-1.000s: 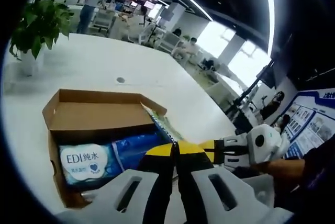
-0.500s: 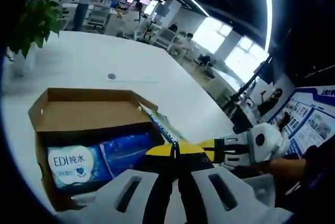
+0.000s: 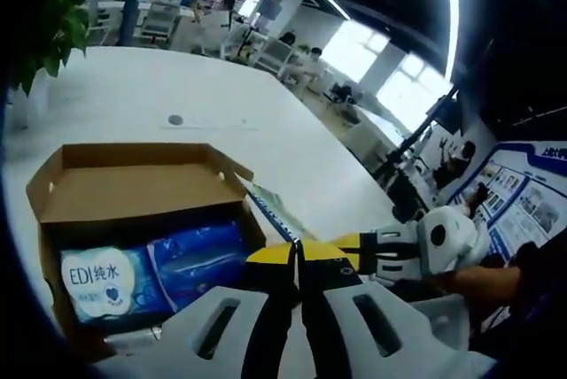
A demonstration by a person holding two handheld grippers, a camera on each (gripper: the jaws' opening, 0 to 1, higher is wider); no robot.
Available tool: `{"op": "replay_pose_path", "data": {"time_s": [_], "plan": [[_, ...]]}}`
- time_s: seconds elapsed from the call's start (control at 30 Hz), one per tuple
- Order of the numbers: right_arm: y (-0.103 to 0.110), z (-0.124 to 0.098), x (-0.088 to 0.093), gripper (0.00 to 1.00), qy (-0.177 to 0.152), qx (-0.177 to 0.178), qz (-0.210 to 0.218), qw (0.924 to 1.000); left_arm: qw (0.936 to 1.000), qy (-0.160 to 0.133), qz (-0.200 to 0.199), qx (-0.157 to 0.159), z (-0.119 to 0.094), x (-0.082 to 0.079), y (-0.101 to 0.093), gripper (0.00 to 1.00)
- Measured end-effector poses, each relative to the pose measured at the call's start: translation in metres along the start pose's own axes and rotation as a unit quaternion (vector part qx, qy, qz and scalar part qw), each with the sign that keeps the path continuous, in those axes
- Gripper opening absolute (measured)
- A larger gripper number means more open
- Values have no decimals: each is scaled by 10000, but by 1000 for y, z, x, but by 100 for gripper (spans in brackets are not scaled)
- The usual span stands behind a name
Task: Operate the shoe box by opening the lid, removing the specified soft item, and placing it in the target area until the item is outside and the box remains undamaged.
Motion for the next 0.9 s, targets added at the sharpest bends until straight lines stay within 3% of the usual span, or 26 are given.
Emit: {"op": "replay_pose_path", "data": {"time_s": [0.9], "plan": [[-17, 7, 53, 0, 488, 238, 411, 9977, 9989, 448, -101, 78, 54, 16, 7, 0]]}}
Point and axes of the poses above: the point that each gripper's makers call its tool centre point, and the gripper's own axes: z roughly forward along the fingers, y roughly to its left, x roughly out of its underside, the point moved 5 cm from there along -z, roughly backward along the fingers, and after that the axes turned 10 degrees about x, right-handed, at the moved point
